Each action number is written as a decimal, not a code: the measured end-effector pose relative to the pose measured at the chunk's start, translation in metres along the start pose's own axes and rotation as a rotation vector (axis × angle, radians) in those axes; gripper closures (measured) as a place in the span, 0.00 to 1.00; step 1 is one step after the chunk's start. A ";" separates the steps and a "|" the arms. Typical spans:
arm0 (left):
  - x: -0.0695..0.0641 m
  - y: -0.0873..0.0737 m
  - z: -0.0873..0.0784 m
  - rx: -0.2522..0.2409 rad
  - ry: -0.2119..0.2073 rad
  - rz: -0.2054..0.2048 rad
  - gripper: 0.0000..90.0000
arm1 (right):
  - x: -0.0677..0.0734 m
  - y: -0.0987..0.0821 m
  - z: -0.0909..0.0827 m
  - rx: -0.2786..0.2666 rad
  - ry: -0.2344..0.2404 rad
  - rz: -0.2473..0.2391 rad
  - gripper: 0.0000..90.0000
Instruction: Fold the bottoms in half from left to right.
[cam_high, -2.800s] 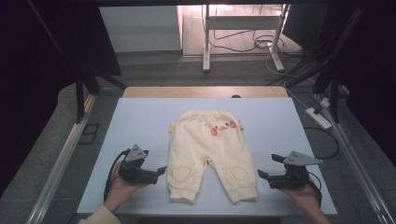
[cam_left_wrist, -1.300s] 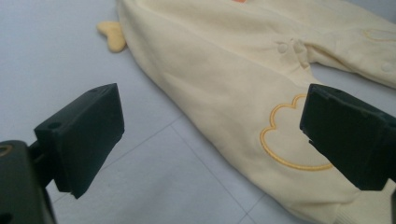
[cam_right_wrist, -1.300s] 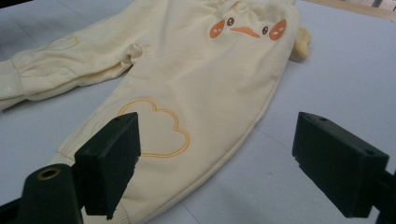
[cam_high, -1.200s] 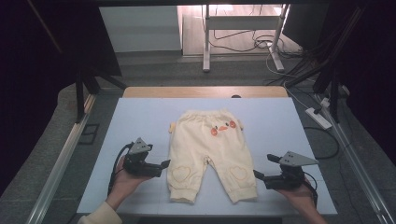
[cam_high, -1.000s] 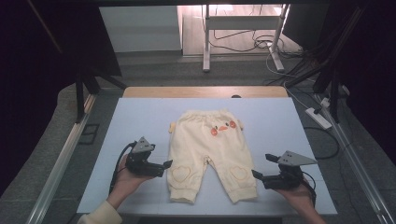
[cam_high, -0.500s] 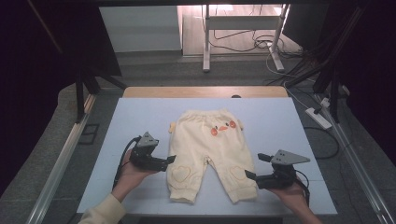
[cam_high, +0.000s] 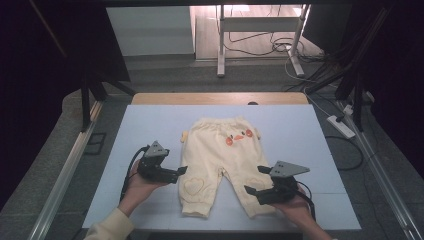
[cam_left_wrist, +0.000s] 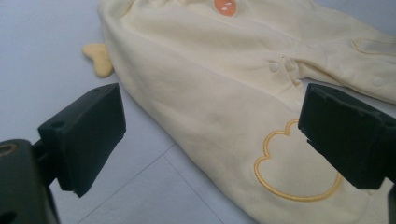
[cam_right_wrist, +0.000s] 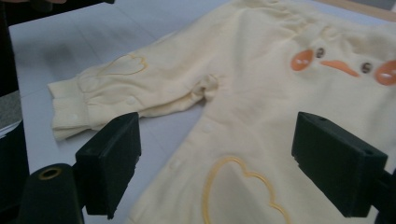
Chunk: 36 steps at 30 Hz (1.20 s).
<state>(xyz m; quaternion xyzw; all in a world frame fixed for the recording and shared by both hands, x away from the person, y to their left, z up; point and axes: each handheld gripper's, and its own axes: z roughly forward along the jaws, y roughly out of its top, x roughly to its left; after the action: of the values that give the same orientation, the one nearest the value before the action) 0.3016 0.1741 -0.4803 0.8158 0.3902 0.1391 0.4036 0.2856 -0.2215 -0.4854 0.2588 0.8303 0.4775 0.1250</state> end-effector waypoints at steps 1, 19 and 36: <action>0.000 0.000 0.000 0.002 0.000 0.002 0.08 | 0.003 0.001 0.004 0.007 0.009 -0.008 0.18; 0.001 -0.001 0.000 -0.001 -0.002 0.003 0.08 | 0.029 0.015 0.041 0.026 0.087 -0.056 0.18; 0.003 -0.001 -0.001 -0.006 -0.001 -0.006 0.08 | 0.052 0.023 0.070 0.051 0.148 -0.094 0.18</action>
<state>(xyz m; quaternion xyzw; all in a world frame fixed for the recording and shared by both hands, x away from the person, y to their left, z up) 0.3022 0.1771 -0.4810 0.8135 0.3921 0.1388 0.4064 0.2816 -0.1327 -0.4991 0.1867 0.8605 0.4675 0.0786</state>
